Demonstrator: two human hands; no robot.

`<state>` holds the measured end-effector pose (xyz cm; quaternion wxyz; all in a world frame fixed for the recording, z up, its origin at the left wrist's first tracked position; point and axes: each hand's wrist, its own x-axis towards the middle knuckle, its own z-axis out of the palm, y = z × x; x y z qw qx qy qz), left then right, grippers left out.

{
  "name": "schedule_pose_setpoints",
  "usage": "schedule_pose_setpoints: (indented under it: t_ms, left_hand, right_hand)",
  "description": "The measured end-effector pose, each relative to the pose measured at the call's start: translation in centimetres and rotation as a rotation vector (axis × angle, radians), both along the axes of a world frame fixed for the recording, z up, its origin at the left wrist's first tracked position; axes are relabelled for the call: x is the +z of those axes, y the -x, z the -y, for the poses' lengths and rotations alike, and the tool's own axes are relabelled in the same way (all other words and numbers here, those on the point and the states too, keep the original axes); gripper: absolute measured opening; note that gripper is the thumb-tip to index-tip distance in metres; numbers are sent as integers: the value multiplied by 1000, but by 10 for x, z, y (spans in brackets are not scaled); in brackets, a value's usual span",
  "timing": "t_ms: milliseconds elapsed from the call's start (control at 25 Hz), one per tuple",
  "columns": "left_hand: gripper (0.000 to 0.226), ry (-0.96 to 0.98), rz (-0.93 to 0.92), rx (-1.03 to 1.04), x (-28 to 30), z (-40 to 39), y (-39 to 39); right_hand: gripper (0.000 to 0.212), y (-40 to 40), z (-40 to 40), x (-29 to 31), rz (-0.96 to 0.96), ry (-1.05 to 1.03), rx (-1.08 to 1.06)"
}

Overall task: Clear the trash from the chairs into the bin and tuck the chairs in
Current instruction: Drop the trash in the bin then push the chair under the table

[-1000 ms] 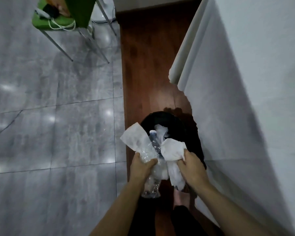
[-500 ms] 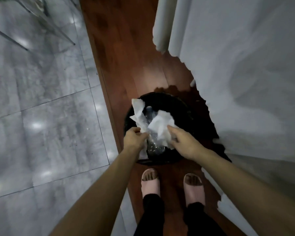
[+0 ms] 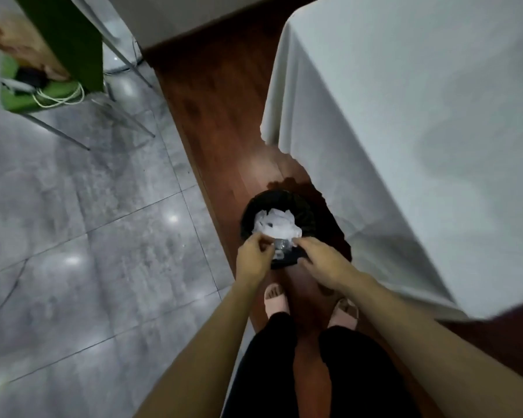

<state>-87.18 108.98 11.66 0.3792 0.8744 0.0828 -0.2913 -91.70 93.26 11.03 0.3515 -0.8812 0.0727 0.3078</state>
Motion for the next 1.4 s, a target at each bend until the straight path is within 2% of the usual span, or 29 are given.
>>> schedule_pose_setpoints:
  t_ms: [200,400,600,1000,1240,1400]
  left_hand:
    - [18,53,77,-162,77,42,69]
    - [23,106,243,-291,109,90,127]
    - [15,135,321,-416,131,159,214]
    - [11,378,423,-851,195,326,367]
    - [10,417,332,-939,210,365,445]
    - [10,375,304,-977,224,399,467]
  right_hand:
    - [53,89,40,91,81,42,-133]
    - [50,179,95,128,220,3,-237]
    - [51,284,167,154,308,7,-326]
    - [54,467,293,253,402,343,-544]
    - [43,554,374,294,336,520,-522]
    - [35,597,446,285,310,562,-389]
